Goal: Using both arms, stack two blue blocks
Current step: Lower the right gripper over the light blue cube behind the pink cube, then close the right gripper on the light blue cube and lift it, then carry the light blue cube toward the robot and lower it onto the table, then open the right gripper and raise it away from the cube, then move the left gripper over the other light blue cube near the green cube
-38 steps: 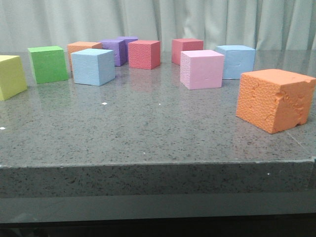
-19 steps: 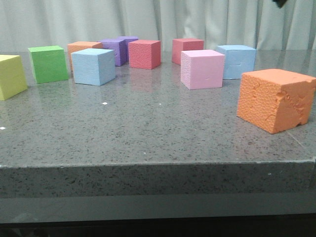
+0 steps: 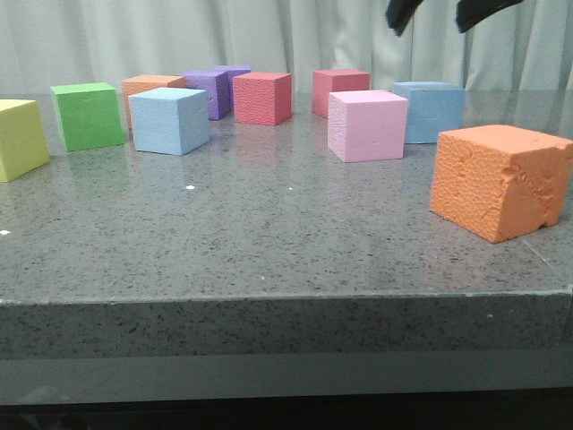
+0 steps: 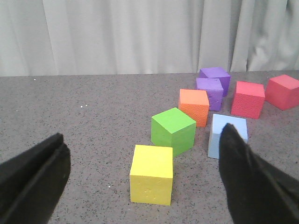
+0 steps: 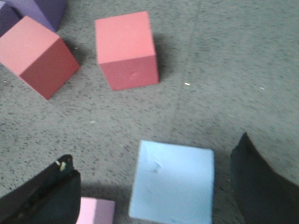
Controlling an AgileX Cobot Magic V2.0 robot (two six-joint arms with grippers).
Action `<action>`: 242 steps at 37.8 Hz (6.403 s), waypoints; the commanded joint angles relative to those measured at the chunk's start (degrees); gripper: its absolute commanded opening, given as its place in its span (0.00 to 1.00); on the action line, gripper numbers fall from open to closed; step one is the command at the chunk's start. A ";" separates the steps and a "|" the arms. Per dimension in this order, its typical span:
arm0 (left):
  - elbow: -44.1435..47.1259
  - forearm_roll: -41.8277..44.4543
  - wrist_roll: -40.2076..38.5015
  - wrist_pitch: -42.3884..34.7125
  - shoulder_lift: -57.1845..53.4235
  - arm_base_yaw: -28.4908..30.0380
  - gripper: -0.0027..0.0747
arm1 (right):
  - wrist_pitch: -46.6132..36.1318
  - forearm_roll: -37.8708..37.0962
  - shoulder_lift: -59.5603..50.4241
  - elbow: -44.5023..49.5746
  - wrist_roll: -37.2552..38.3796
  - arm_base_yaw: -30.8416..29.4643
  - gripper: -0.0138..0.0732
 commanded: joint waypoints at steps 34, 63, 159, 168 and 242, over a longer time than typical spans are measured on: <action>-1.84 -0.72 -0.44 -4.81 0.38 -0.06 0.83 | 5.05 -5.74 7.21 -8.29 8.30 0.04 0.90; -1.84 -0.72 -0.44 -4.81 0.38 -0.06 0.83 | 17.61 -1.87 2.80 -22.21 8.24 0.68 0.52; -1.84 -0.72 -0.44 -4.90 0.38 -0.06 0.83 | 20.15 -4.74 -5.23 -2.85 12.27 25.21 0.83; -1.84 -0.72 -0.44 -4.90 0.38 -0.06 0.83 | 19.96 -4.74 -7.92 -2.85 12.27 25.21 0.61; -1.84 -0.72 -0.44 -4.90 0.38 -0.06 0.83 | -18.92 -7.70 -85.35 75.76 4.42 -3.54 0.08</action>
